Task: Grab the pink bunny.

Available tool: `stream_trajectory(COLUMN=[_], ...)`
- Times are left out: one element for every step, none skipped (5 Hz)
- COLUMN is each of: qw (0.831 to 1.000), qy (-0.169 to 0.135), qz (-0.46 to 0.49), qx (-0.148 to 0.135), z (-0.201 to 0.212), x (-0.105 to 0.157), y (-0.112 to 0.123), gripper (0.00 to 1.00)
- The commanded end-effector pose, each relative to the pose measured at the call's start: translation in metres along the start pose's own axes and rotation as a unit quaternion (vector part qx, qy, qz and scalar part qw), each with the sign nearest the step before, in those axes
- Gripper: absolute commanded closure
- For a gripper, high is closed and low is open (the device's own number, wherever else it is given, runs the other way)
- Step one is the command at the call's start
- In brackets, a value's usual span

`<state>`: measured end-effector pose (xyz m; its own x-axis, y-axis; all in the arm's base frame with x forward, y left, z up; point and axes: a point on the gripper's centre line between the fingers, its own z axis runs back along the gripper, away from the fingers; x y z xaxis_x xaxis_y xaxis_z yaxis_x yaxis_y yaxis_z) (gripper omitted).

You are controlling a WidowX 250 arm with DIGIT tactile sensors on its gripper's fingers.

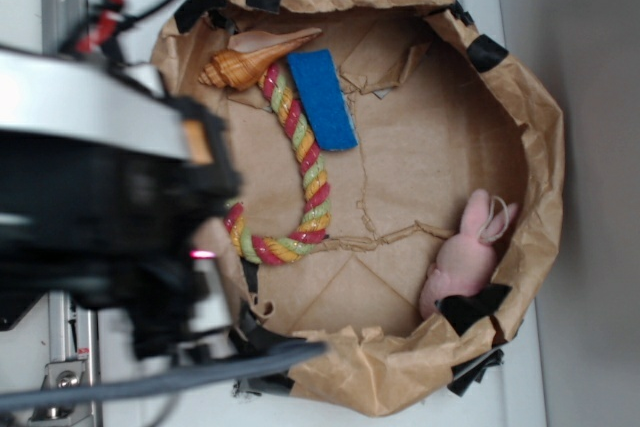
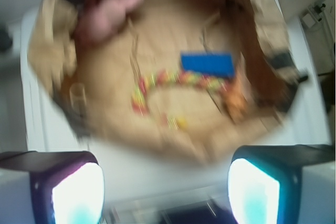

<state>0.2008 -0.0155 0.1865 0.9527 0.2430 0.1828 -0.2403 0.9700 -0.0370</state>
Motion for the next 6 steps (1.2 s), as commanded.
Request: stream_trajectory(qw=[0.999,0.995,0.991,0.990,0.986,0.979], qy=[-0.018,-0.028,-0.053,-0.071,-0.081,-0.092], qz=[0.015,0.025,0.025,0.024,0.036,0.042], qx=[-0.048,-0.088,-0.119,-0.123,-0.138,-0.175], z=[-0.056,-0.071,-0.087,-0.105,-0.116,-0.114], x=[0.059,0.071,0.079,0.084,0.102,0.120], y=[0.012,0.013,0.012,0.001,-0.022,-0.038], gripper=[0.00,0.00,0.00,0.00,0.00,0.00])
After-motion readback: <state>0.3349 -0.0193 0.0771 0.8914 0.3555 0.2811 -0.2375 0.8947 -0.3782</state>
